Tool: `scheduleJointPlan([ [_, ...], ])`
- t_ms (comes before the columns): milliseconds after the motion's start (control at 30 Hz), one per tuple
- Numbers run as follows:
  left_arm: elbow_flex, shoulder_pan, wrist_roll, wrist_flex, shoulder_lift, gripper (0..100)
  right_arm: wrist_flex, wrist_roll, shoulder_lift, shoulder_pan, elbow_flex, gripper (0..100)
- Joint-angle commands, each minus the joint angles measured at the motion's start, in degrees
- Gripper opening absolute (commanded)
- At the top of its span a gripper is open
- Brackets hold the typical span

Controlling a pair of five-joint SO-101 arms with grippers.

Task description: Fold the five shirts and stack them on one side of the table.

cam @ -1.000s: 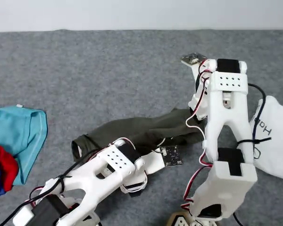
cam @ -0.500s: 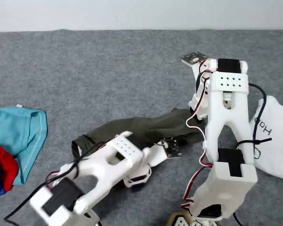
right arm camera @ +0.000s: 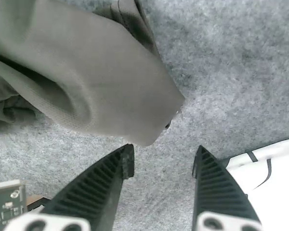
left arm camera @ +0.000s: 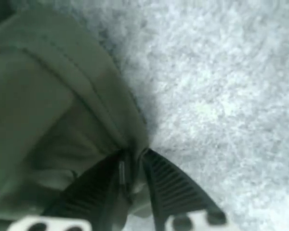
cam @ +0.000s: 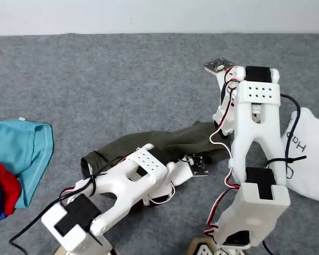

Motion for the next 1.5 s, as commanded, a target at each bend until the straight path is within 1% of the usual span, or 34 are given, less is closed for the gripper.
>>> scheduleJointPlan([
  [0,-1.5,-0.8,0.3,0.3,-8.9,0,2.3,-0.4,-3.6,0.7,-2.6,20.5],
  [233,-1.5,-1.2,0.3,9.1,-24.6,0,2.4,-0.3,-6.0,0.5,-2.6,20.5],
  [300,-1.8,-2.8,0.3,11.3,-28.0,0,2.4,-0.2,-6.9,0.5,-2.6,20.5],
  [400,-4.6,-8.9,0.3,14.4,-32.3,0,2.3,-0.2,-8.0,0.7,-2.6,20.5],
  [600,-16.8,-27.0,0.2,18.8,-37.4,0,2.3,-0.2,-9.5,0.4,-2.6,20.4],
  [733,-21.4,-37.3,0.2,18.4,-37.8,0,2.3,-0.2,-9.3,0.0,-2.6,20.4],
  [833,-20.9,-42.2,0.1,17.1,-37.8,0,2.3,-0.2,-9.1,-1.4,-2.4,20.4],
  [1000,-16.4,-49.4,0.3,10.5,-37.8,0,2.3,-0.2,-9.1,-6.6,-2.3,20.6],
  [1067,-14.4,-50.7,0.3,8.8,-37.8,0,2.3,-0.2,-9.1,-8.9,-2.3,20.7],
  [1233,-8.8,-50.8,0.3,5.4,-37.8,0,2.3,-0.2,-9.0,-15.6,-2.3,21.0],
  [1367,-5.8,-50.8,0.1,2.5,-37.8,0,2.4,-0.4,-8.7,-21.4,2.1,27.0],
  [1467,-4.6,-50.9,0.0,1.6,-37.8,0,2.4,-0.4,-8.5,-24.0,5.5,27.3],
])
